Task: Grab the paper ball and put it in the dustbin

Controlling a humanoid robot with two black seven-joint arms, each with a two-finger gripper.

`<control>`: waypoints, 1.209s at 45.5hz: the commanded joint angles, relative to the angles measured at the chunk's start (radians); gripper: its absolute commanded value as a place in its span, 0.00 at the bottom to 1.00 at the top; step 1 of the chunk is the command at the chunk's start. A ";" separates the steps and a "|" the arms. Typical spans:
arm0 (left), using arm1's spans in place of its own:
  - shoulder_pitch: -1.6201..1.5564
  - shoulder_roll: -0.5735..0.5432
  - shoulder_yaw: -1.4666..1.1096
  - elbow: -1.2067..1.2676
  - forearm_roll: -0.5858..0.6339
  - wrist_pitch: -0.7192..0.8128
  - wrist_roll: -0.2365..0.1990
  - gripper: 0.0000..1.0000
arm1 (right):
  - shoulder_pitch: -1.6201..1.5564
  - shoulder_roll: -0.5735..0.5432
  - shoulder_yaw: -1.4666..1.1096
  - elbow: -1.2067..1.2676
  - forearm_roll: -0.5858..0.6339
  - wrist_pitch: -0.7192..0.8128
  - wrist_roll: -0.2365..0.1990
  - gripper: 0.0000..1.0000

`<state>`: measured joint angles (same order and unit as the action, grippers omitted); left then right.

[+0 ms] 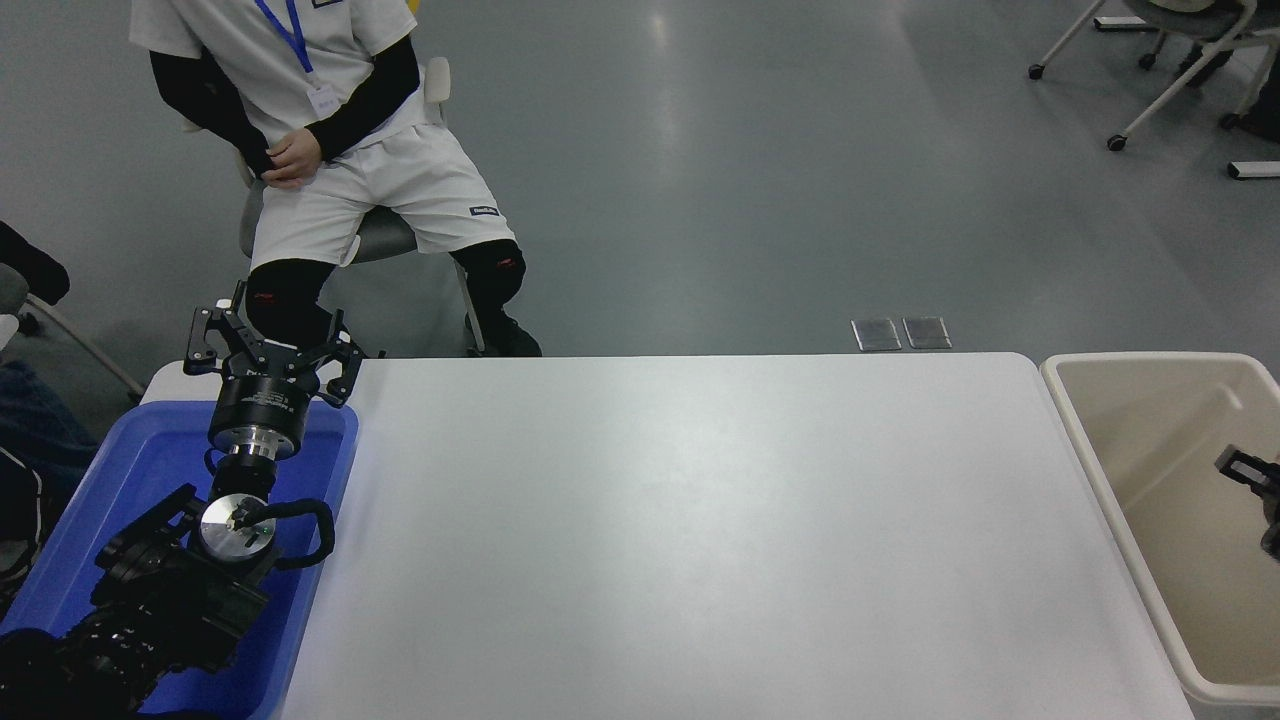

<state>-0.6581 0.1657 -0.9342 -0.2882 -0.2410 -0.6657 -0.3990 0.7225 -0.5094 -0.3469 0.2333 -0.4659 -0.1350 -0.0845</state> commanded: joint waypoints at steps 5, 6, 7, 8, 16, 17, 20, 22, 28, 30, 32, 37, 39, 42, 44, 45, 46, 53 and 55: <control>0.000 0.000 0.000 0.000 0.000 0.000 0.000 0.99 | -0.035 0.028 0.040 -0.031 0.001 -0.026 0.000 0.00; 0.000 0.000 0.000 0.000 0.000 0.000 0.000 0.99 | -0.035 0.028 0.040 -0.031 0.001 -0.026 0.000 0.00; 0.000 0.000 0.000 0.000 0.000 0.000 0.000 0.99 | -0.035 0.028 0.040 -0.031 0.001 -0.026 0.000 0.00; 0.000 0.000 0.000 0.000 0.000 0.000 0.000 0.99 | -0.035 0.026 0.040 -0.031 0.000 -0.026 0.000 0.00; 0.000 0.000 0.000 0.000 0.000 0.000 0.000 0.99 | -0.032 0.025 0.039 -0.031 0.000 -0.029 0.002 0.18; 0.000 0.000 0.000 0.000 0.000 0.000 0.000 0.99 | -0.031 0.022 0.037 -0.031 0.000 -0.031 0.002 0.30; 0.000 0.000 0.000 0.000 0.000 0.000 0.000 0.99 | -0.028 0.018 0.037 -0.031 0.000 -0.046 0.002 0.54; 0.000 0.000 0.000 0.000 0.000 0.000 0.000 0.99 | -0.028 0.018 0.036 -0.031 0.000 -0.057 0.002 0.56; 0.000 0.000 0.000 0.000 0.000 0.000 -0.001 0.99 | -0.032 0.018 0.039 -0.031 0.000 -0.084 0.002 0.80; 0.000 0.000 0.000 0.000 0.000 0.000 0.000 0.99 | -0.031 0.020 0.039 -0.031 0.000 -0.086 0.002 0.81; 0.000 0.000 0.000 0.000 0.000 0.000 0.000 0.99 | -0.031 0.020 0.040 -0.031 0.000 -0.087 0.002 0.81; 0.000 0.000 0.000 0.000 0.000 0.000 0.000 0.99 | -0.029 0.020 0.040 -0.031 0.000 -0.087 0.002 0.82; 0.000 0.000 0.000 0.000 0.000 0.000 0.000 0.99 | -0.028 0.020 0.040 -0.029 0.000 -0.087 0.002 0.84; 0.000 0.000 0.000 0.000 0.000 0.000 0.000 0.99 | -0.023 0.020 0.040 -0.029 0.001 -0.089 0.002 0.85; 0.000 0.000 0.000 0.000 0.000 0.000 0.000 0.99 | -0.023 0.019 0.040 -0.029 0.001 -0.089 0.002 0.85; 0.000 0.000 0.000 0.000 0.000 0.000 0.000 0.99 | -0.023 0.020 0.040 -0.029 0.000 -0.089 0.002 0.85; 0.000 0.000 0.000 0.000 0.000 0.000 0.000 0.99 | -0.022 0.020 0.040 -0.029 0.001 -0.089 0.002 0.85; 0.000 0.000 0.000 0.000 0.000 0.000 0.000 0.99 | -0.003 0.018 0.049 -0.020 0.001 -0.086 0.002 0.99; 0.000 0.000 0.000 0.000 0.000 0.000 0.000 0.99 | 0.001 0.018 0.054 -0.017 0.001 -0.086 0.002 0.99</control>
<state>-0.6581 0.1657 -0.9342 -0.2884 -0.2409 -0.6657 -0.3990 0.7046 -0.4899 -0.3048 0.2068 -0.4653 -0.2199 -0.0828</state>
